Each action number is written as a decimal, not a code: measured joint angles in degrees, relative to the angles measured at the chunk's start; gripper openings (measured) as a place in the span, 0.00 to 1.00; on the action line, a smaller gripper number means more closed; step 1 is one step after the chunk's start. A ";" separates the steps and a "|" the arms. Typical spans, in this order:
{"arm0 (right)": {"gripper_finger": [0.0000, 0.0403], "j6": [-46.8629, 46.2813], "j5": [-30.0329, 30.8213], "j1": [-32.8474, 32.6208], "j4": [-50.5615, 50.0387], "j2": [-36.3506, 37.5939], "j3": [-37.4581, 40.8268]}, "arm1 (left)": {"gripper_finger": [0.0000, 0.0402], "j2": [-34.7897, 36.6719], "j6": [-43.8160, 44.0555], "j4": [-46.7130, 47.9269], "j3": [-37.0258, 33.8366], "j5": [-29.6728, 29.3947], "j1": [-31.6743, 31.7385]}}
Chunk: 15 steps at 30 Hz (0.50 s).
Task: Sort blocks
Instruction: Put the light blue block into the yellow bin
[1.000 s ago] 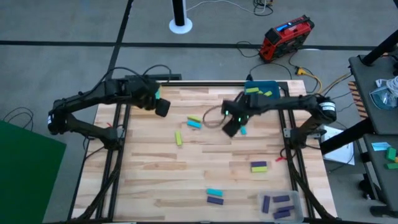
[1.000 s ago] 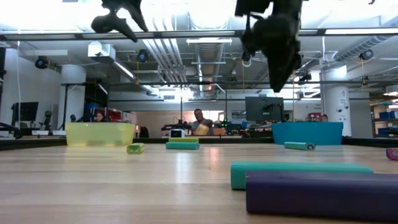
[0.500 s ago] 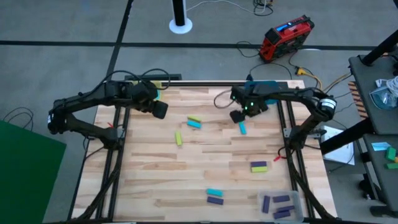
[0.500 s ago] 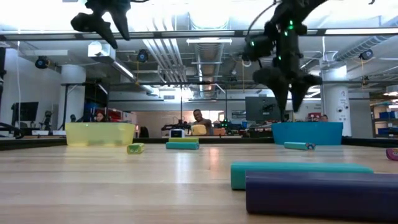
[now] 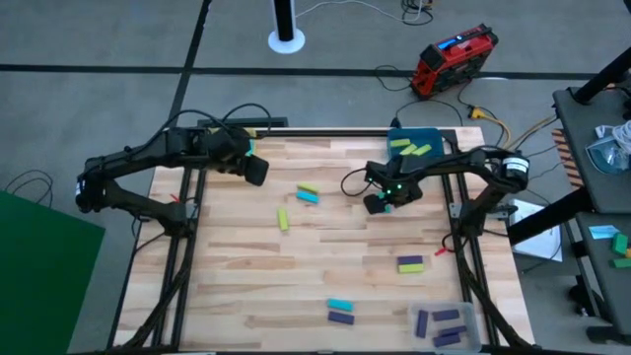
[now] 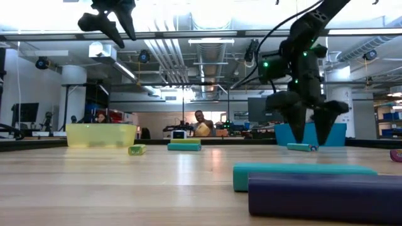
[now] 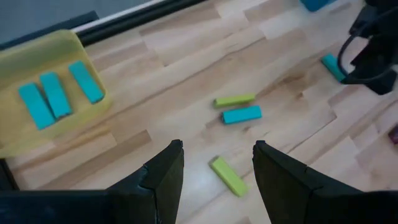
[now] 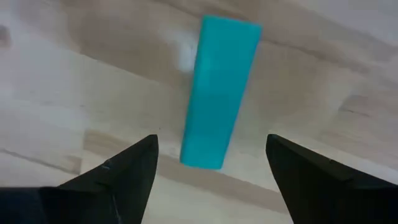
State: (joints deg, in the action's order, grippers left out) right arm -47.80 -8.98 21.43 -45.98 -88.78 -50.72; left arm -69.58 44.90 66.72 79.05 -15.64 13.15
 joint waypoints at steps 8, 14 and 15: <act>0.65 -1.29 0.57 0.07 3.62 -3.28 1.25 | 0.42 0.00 -2.85 -2.24 0.00 -0.42 0.00; 0.45 0.99 2.24 0.06 2.95 -8.09 1.49 | 0.42 0.00 -3.57 -2.87 0.00 -0.43 0.02; 0.39 2.29 2.45 0.05 2.83 -9.02 1.45 | 0.42 -0.06 -3.76 -3.17 0.00 -0.44 0.02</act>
State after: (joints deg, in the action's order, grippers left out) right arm -45.52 -6.53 21.48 -43.15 -97.80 -49.27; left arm -69.64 41.15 63.55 79.05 -16.08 13.17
